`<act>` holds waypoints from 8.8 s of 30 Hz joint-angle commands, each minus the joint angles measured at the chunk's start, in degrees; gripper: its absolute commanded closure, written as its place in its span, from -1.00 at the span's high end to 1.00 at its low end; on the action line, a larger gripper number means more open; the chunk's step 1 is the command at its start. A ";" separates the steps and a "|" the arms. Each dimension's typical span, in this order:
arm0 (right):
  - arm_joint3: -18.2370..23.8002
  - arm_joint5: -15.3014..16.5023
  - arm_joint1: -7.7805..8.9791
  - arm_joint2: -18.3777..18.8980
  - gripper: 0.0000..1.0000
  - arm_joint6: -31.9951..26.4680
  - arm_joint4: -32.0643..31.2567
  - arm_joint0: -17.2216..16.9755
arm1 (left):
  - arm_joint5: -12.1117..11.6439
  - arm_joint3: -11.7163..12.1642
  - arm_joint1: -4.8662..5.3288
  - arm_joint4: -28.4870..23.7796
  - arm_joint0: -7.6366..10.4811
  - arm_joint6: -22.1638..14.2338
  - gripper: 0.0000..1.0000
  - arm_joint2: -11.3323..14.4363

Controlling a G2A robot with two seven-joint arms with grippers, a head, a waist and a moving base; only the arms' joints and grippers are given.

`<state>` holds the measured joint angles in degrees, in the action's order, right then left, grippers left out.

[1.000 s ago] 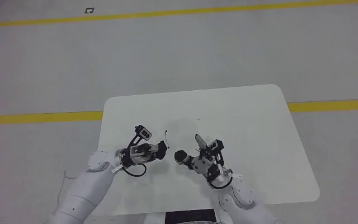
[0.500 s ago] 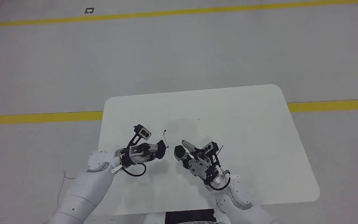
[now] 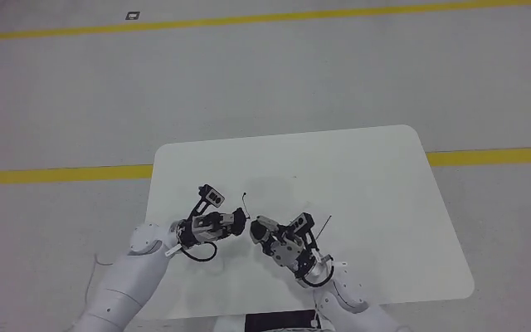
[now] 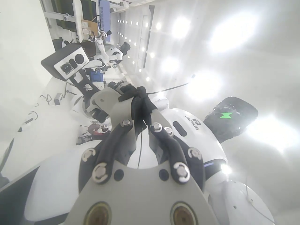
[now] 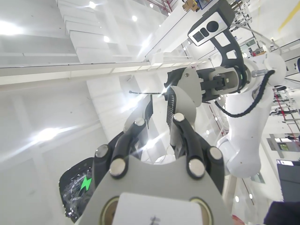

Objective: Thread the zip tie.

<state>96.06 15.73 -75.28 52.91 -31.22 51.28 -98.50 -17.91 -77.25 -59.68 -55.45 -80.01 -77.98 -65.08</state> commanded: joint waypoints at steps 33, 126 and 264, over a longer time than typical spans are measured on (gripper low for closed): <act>-1.38 0.86 -0.83 -2.06 -0.76 2.91 -0.77 1.73 | 0.00 0.00 0.00 0.00 0.00 0.00 -1.00 0.00; -1.39 2.39 -1.74 -1.28 -0.34 4.40 -2.15 1.03 | 0.00 0.00 0.00 0.00 0.00 0.00 -1.00 0.00; -2.75 2.87 -1.75 2.11 -1.00 7.75 -4.74 -0.99 | 0.00 0.00 0.00 0.00 0.00 0.00 -1.00 0.00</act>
<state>93.35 18.59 -77.04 54.96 -23.52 46.55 -99.46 -17.91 -77.25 -59.68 -55.45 -80.01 -77.98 -65.08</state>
